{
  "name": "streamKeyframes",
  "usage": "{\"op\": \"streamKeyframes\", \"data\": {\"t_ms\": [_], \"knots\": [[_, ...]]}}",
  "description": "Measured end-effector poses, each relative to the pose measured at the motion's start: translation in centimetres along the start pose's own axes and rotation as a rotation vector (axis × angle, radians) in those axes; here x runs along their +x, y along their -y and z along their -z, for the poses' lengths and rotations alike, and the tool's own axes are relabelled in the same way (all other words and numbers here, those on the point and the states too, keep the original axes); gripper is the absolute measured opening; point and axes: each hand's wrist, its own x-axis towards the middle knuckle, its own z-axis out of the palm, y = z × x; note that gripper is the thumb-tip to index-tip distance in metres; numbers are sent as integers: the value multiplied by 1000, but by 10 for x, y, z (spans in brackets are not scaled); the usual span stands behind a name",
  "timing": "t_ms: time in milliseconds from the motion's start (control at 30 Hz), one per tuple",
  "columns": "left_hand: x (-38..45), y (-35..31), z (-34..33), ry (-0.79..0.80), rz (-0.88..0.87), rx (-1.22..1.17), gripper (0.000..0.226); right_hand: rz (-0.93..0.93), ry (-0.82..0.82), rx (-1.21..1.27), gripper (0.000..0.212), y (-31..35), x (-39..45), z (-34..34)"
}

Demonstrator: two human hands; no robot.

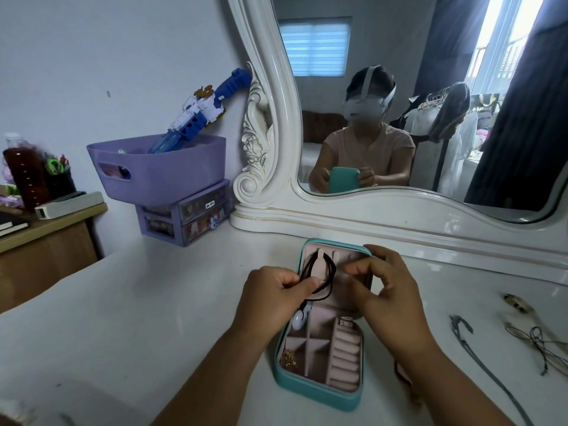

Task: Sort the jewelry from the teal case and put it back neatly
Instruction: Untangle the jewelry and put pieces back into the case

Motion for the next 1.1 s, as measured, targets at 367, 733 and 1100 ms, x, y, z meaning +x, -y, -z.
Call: {"op": "streamKeyframes", "data": {"t_ms": [367, 733, 1100], "knots": [[-1, 0, 11, 200, -18, 303, 29, 51, 109, -322, 18, -5, -10, -1], [2, -22, 15, 59, 93, -380, 22, 29, 143, -315, 17, -3, -11, -5], [1, -24, -3, -17, 47, -159, 17, -4, 111, -210, 26, -10, -12, -11]]}}
